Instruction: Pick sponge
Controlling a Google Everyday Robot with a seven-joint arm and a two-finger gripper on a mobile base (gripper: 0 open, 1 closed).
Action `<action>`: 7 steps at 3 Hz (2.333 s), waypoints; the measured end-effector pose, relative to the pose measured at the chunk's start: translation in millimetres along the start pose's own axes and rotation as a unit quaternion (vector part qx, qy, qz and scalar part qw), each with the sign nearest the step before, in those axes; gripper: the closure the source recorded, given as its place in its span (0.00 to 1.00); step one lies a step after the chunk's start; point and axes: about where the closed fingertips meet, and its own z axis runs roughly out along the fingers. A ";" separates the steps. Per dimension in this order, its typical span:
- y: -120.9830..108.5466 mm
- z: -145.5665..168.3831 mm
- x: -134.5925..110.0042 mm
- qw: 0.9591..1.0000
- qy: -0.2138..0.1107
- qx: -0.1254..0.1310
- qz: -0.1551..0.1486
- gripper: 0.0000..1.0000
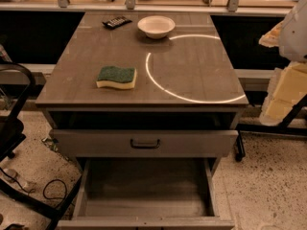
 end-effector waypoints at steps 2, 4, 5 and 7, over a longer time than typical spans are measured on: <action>-7.4 13.3 -7.9 0.999 -0.045 0.000 0.016 0.00; -72.8 64.5 -94.2 0.949 -0.309 0.027 0.051 0.00; -95.0 71.1 -143.7 0.911 -0.408 0.041 0.041 0.00; -100.7 94.7 -174.1 0.910 -0.412 0.024 0.032 0.00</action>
Offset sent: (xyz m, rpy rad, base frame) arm 0.0548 0.0271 -0.0365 0.3965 -0.0666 -0.0353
